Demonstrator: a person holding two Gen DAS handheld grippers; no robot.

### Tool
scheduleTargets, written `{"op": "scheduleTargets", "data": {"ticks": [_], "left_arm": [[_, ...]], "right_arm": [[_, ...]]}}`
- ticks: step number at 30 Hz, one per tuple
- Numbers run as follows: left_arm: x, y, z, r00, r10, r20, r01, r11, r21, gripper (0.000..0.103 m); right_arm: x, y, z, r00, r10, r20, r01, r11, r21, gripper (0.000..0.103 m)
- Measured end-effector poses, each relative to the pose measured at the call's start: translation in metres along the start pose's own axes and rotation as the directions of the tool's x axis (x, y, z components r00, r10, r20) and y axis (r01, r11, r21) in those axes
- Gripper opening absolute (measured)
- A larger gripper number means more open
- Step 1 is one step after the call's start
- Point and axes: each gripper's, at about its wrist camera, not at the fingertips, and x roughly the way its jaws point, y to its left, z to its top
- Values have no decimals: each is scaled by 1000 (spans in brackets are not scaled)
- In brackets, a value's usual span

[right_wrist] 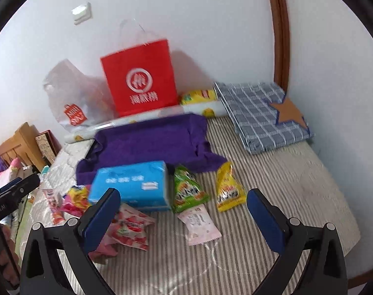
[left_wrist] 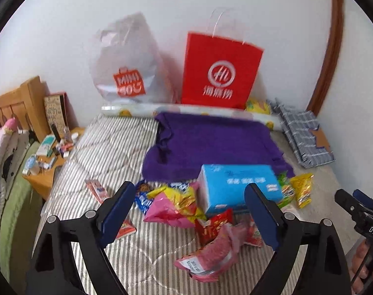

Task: Organize snacks
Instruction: 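Lower the right tool and grasp the pink-white pastry packet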

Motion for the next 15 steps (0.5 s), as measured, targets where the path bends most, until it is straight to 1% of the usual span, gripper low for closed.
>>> {"op": "scheduleTargets", "data": {"ticks": [4,6,8,10,12,14,15], "left_arm": [[23,9,-9,999,-4,-50,2,999,-33,91],[33,12,-13,997,-4,-72,0,999,-49,91],[43,14,-15,995,-8,-98,3,999,-53,91],[50,16,-17,993,-3,-119,-4,998,-57,91],[54,19,-19,993,-7,-120,-1,998,-62,91],[57,23,-23,993,0,-122,-9,997,-70,91],[60,26,-24,992,6,-129,-15,997,-74,91]], "right_arm": [[25,-9,-13,999,-10,-45,10,1000,-19,99],[40,-12,-21,997,-22,-78,19,999,-36,95],[54,-17,-28,993,-15,-114,11,999,-37,84],[66,-19,-34,989,-2,-149,-3,999,-33,80],[78,-21,-41,984,14,-178,-21,999,-34,75],[88,-22,-46,980,18,-197,-26,999,-40,69],[93,-22,-48,978,14,-207,-23,999,-42,68]]}}
